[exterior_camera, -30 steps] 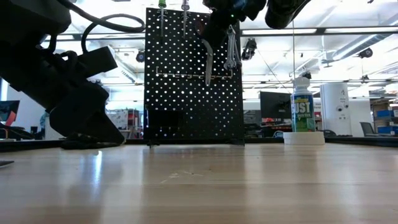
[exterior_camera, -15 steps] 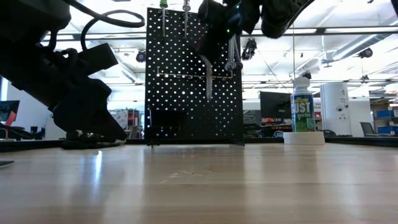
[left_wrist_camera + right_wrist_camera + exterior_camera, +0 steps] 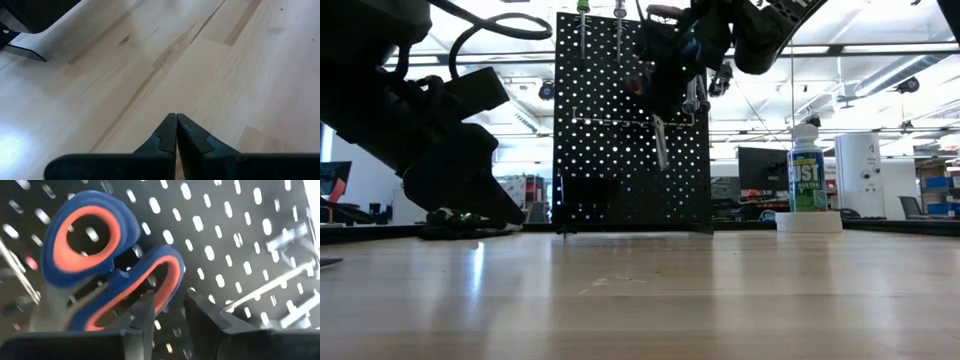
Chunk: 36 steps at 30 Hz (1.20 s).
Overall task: Hang tools onto peg board
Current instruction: Hang the black pliers on the pegboard
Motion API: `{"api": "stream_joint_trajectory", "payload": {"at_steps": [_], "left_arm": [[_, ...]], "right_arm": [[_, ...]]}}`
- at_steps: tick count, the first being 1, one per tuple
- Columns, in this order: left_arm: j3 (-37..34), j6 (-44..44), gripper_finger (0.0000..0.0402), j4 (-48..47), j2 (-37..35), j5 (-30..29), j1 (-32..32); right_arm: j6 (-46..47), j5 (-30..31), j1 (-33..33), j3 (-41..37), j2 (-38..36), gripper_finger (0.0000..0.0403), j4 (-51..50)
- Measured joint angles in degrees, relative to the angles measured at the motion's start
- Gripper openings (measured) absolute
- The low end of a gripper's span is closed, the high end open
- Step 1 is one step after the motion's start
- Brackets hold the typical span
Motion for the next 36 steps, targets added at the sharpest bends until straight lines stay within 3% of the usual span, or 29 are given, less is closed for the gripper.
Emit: {"api": "stream_joint_trajectory", "payload": {"at_steps": [6, 16, 23, 32, 36], "left_arm": [[0.0, 0.0, 0.0, 0.29, 0.0, 0.02, 0.0], [0.0, 0.0, 0.0, 0.79, 0.0, 0.07, -0.39], [0.0, 0.0, 0.0, 0.9, 0.0, 0.04, -0.62], [-0.28, 0.0, 0.0, 1.24, 0.74, -0.64, -1.14], [-0.2, -0.01, 0.0, 1.66, 2.91, -0.9, -1.01]], "right_arm": [[1.55, 10.11, 0.75, -0.11, -1.9, 0.012, 0.19], [3.35, 10.2, 6.79, -1.2, -7.54, 0.0147, 0.4], [7.21, 12.65, 13.42, -6.63, -8.34, 0.0145, 0.36], [32.1, 14.79, 24.58, -17.68, -8.36, 0.0129, -0.01], [49.17, 11.92, 28.05, -19.1, -8.38, 0.0121, -7.5]]}}
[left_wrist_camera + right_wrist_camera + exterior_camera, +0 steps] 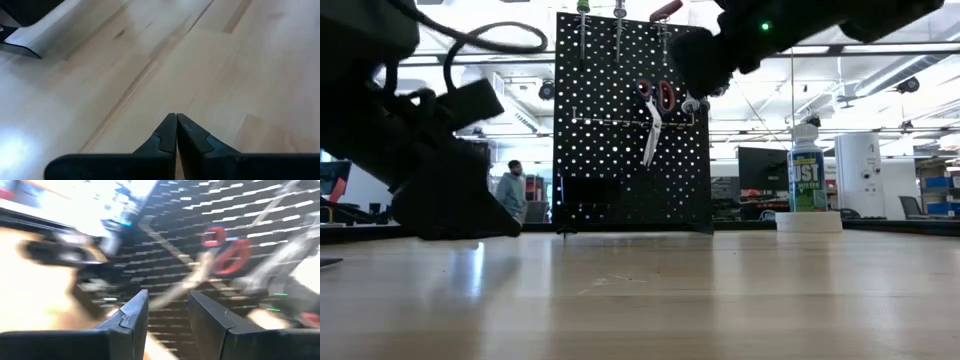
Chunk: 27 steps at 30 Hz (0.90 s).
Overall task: Hang tools onto peg board
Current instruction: Hang the black pliers on the pegboard
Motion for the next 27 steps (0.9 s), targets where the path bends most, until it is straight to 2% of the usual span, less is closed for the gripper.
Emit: {"api": "stream_joint_trajectory", "payload": {"at_steps": [3, 6, 12, 17, 20, 23, 27], "left_arm": [[0.44, -2.25, 0.0, 0.6, 1.62, -0.04, 0.3], [0.84, -5.06, 0.0003, 0.94, 2.8, 0.5, 0.79], [2.74, -4.96, 0.0032, 0.85, 3.47, 2.8, 0.77], [4.45, -4.95, 0.0054, -1.0, 2.77, 8.88, 0.87], [5.0, -4.96, 0.0064, -2.27, 2.64, 10.24, 0.88], [5.48, -4.36, 0.0066, -3.0, 2.59, 11.69, 0.88], [6.81, -2.24, 0.0065, -4.72, 2.19, 16.66, 0.81]], "right_arm": [[13.79, -8.27, 1.24, 0.33, 0.0, 0.0116, -9.29], [25.91, -19.35, 0.55, 1.56, 0.0, 0.011, -17.76], [34.68, -39.85, -3.21, 2.08, 0.0, 0.0089, -23.29], [39.97, -56.15, -7.3, 2.08, 0.07, 0.007, -25.88], [41.84, -61.5, -8.44, 2.08, 0.11, 0.0064, -26.87], [42.08, -62.91, -8.57, 2.08, 0.11, 0.0066, -26.58], [41.65, -67.05, -8.62, 2.2, 0.11, 0.008, -26.46]]}}
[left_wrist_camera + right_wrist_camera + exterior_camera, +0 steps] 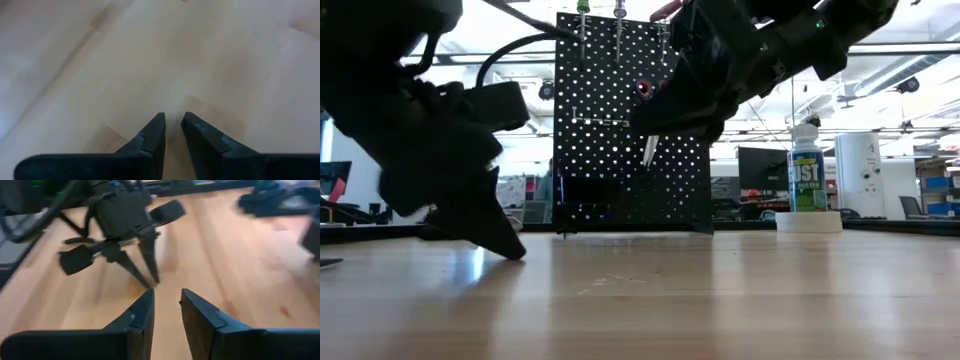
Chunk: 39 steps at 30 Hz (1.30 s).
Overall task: Hang tools onto peg board
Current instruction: Hang the black pliers on the pegboard
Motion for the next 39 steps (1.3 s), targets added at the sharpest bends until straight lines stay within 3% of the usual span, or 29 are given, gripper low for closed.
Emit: {"api": "stream_joint_trajectory", "payload": {"at_steps": [4, 12, 18, 22, 25, 34, 39], "left_arm": [[2.95, 0.57, 0.0064, -6.34, -0.61, 6.34, -0.55], [13.39, 5.16, 0.0064, -23.73, -0.41, 21.29, -1.81], [14.22, 7.67, 0.0064, -16.58, -0.43, 18.2, -2.29], [11.37, 7.01, 0.007, -9.2, -0.43, 21.32, -2.53], [9.98, 5.08, 0.0078, -8.89, -0.43, 24.63, -3.67], [8.61, 4.26, 0.0088, -7.33, -0.49, 24.54, -5.2], [8.61, 4.33, 0.0097, -6.0, -0.38, 24.81, -5.42]], "right_arm": [[-1.04, -4.13, -0.01, 0.25, 0.0, 0.0097, -0.01], [-5.03, -4.16, 0.02, 0.31, 0.0, 0.0137, 0.08], [-4.06, -3.89, 0.02, 0.31, 0.0, 0.0156, 0.07], [-3.53, -3.72, 0.07, 0.31, 0.0, 0.0157, 0.07], [-3.9, -3.72, 0.07, 0.31, 0.0, 0.0152, 0.07], [-6.0, -3.7, 0.17, 0.31, 0.04, 0.0142, -2.5], [-1.87, -3.65, 0.06, 0.29, 0.07, 0.0142, -4.56]]}}
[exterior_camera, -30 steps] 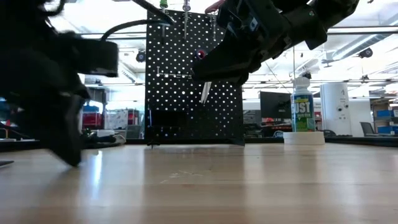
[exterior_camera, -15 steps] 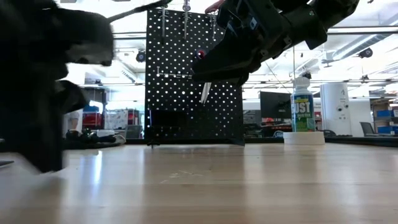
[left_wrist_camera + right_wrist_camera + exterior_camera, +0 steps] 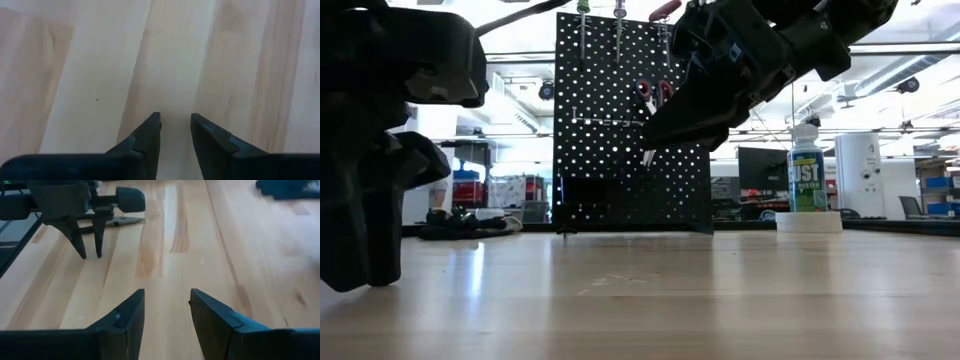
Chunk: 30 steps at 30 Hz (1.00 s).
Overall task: Hang tools onto peg board
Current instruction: Hang the black pliers on the pegboard
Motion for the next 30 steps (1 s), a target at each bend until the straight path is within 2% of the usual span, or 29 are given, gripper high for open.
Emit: {"api": "stream_joint_trajectory", "payload": {"at_steps": [2, 8, 11, 15, 18, 21, 23, 27, 30], "left_arm": [[0.19, -1.92, 0.0108, -1.66, -0.18, 1.33, 0.05], [0.18, -13.82, 0.0144, -9.22, -2.37, 10.28, -0.03], [1.11, -14.93, 0.0153, -11.43, -3.22, 14.37, -0.74], [6.52, -13.86, 0.0158, -18.69, -3.8, 15.78, -1.85], [10.22, -11.63, 0.0158, -25.0, -3.38, 14.03, -2.63], [12.7, -11.97, 0.0158, -27.08, -2.78, 13.04, -3.1], [13.07, -15.2, 0.0158, -27.08, -1.62, 12.97, -3.28], [12.98, -27.38, 0.0158, -25.68, 1.39, 14.66, -3.21], [12.99, -31.16, 0.0158, -23.89, 4.56, 16.14, -3.74]], "right_arm": [[0.97, 0.02, 0.01, 0.0, 0.0, 0.0142, -0.53], [1.24, 0.09, 0.01, 0.0, 0.0, 0.0143, -0.55], [1.22, 1.57, -0.1, 0.0, 0.0, 0.0143, -0.39], [1.24, 2.97, -0.17, -0.02, 0.0, 0.0137, -0.33], [1.24, 2.99, -0.14, -0.02, 0.0, 0.0133, -0.46], [1.21, 2.97, -0.14, -0.04, 0.0, 0.0129, -0.53], [1.23, 2.99, -0.14, -0.07, 0.0, 0.0126, -0.53], [1.2, 2.99, -0.14, -0.07, 0.0, 0.0122, -0.57], [0.87, 2.97, -0.14, -0.07, 0.0, 0.0119, -0.62]]}}
